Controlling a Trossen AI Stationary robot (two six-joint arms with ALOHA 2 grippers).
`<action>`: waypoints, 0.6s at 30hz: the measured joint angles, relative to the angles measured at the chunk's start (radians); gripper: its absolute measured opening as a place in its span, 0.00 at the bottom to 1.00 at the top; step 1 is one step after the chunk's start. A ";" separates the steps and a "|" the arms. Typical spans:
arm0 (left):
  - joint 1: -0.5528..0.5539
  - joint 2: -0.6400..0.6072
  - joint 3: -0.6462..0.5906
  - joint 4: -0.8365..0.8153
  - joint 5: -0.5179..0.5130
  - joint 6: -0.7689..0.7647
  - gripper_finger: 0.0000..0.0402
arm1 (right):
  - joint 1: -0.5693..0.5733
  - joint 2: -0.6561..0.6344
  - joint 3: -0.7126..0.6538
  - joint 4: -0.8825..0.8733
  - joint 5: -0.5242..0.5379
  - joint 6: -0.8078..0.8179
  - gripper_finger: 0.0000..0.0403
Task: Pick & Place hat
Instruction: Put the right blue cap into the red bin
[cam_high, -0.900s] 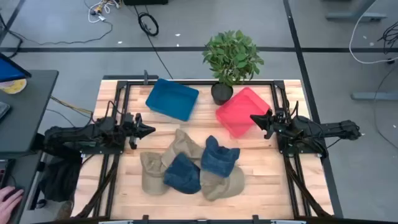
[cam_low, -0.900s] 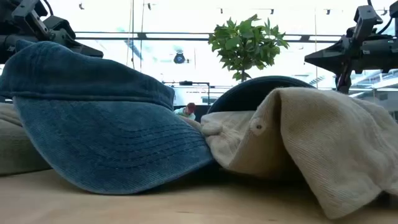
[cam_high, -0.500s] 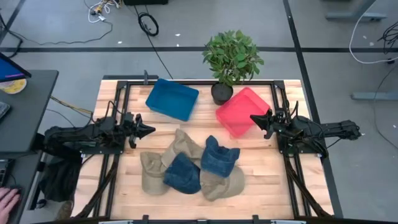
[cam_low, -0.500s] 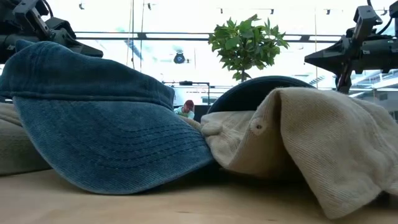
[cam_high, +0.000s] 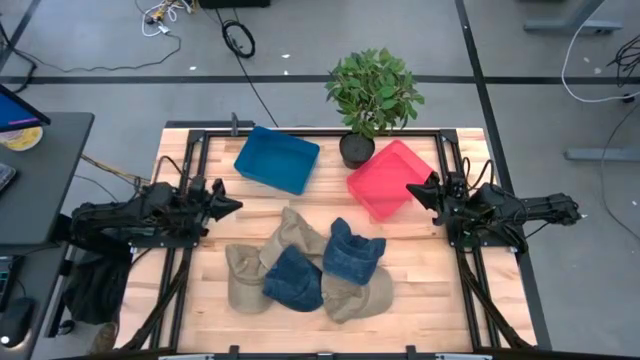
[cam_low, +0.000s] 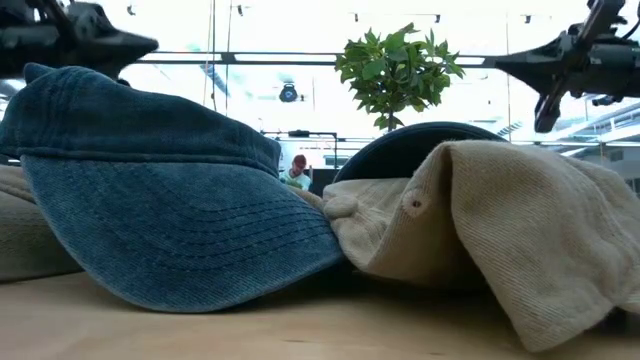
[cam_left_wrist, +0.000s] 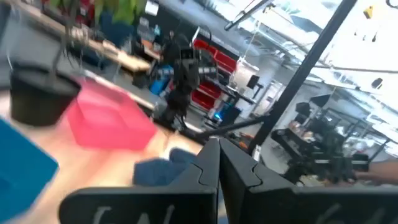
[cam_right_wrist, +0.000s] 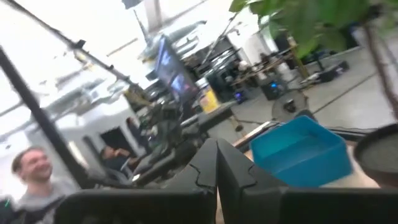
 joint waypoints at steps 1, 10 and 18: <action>0.000 0.000 0.017 0.000 -0.006 0.016 0.01 | 0.000 0.007 0.012 -0.008 -0.011 -0.007 0.01; 0.000 0.106 0.146 -0.008 -0.060 0.099 0.01 | 0.001 0.167 0.213 -0.147 -0.138 -0.138 0.01; 0.000 0.299 0.262 -0.015 -0.059 0.153 0.01 | 0.001 0.363 0.506 -0.321 -0.310 0.016 0.01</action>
